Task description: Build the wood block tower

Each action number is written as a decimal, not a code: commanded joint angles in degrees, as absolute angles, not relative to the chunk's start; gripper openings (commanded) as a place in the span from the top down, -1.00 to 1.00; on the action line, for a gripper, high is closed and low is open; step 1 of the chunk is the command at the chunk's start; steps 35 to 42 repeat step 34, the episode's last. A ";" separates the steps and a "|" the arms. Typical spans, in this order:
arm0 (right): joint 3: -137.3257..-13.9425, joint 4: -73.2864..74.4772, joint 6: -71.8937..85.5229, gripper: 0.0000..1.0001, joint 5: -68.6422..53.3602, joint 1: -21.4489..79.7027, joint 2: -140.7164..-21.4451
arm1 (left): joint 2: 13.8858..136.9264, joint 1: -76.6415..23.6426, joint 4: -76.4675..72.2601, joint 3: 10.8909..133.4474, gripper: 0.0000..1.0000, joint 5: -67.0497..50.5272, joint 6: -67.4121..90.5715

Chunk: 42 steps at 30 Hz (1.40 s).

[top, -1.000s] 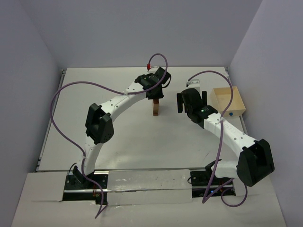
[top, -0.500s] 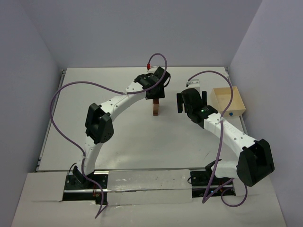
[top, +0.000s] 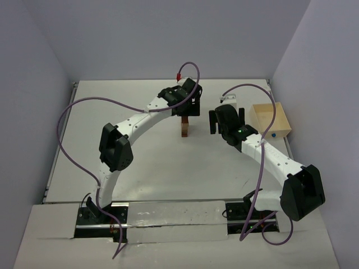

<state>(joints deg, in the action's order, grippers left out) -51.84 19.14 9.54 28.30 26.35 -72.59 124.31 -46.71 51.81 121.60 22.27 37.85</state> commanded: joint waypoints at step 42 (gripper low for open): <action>-71.59 28.68 14.34 -0.99 10.28 20.07 -89.59 | 83.91 -13.74 22.32 64.36 -0.96 -5.88 9.29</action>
